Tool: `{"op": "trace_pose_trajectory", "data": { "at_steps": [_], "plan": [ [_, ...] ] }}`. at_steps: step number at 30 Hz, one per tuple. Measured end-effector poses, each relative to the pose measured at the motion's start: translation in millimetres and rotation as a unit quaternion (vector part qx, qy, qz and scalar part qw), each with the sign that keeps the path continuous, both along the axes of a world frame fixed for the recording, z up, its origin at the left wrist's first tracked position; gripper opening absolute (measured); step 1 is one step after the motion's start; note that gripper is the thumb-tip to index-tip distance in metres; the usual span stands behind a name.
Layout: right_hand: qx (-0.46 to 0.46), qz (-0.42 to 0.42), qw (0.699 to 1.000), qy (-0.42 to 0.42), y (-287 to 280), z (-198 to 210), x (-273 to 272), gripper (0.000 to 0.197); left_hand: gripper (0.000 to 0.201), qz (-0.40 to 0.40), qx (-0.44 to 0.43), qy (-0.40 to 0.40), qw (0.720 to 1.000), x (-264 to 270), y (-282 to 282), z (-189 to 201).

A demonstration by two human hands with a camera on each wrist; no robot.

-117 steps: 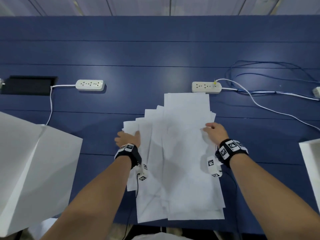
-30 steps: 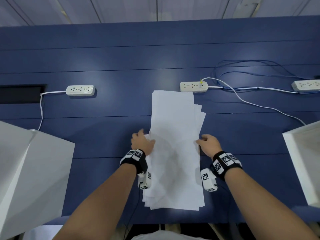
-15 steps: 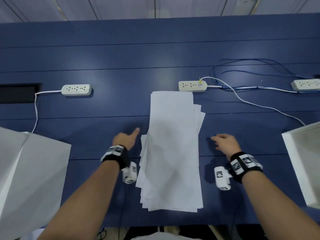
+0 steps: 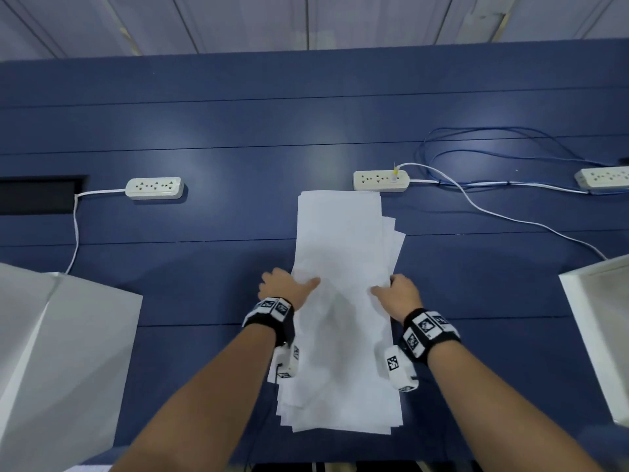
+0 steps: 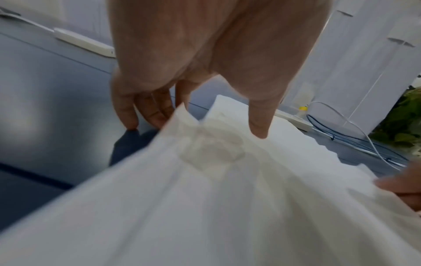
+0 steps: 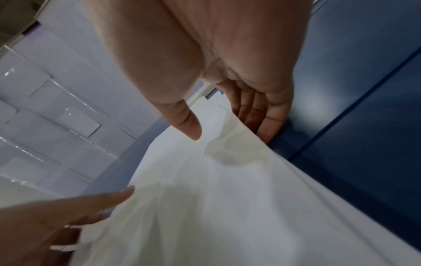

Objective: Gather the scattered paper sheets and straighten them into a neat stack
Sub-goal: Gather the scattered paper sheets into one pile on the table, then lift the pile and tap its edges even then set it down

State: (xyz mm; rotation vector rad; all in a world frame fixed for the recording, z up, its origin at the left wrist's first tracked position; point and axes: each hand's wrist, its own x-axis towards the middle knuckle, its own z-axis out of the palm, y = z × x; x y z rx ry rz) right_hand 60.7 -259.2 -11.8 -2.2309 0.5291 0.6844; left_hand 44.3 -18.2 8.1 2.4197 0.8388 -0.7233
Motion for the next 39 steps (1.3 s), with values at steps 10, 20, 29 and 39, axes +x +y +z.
{"op": "trace_pose_trajectory", "data": {
  "at_steps": [10, 20, 29, 39],
  "plan": [
    [0.058, -0.047, 0.997, 0.026, 12.1, 0.8, 5.9, 0.059, 0.051, 0.099, -0.226, -0.015, 0.969, 1.5, -5.1, -20.9],
    [0.269, -0.12, 0.954, -0.059, -13.3, 11.5, -14.4, 0.078, 0.049, 0.057, -0.435, -0.147, 0.886, -28.0, 10.2, 21.7],
    [0.379, -0.069, 0.914, -0.13, -4.9, 79.0, -16.7, 0.026, 0.04, 0.027, -0.444, -0.283, 0.85, -25.7, 22.4, 76.1],
    [0.403, -0.114, 0.872, -0.254, -11.5, 141.3, -5.4, 0.019, 0.056, 0.021, -0.468, -0.267, 0.842, -28.0, 43.3, 104.2]
  ]
}}
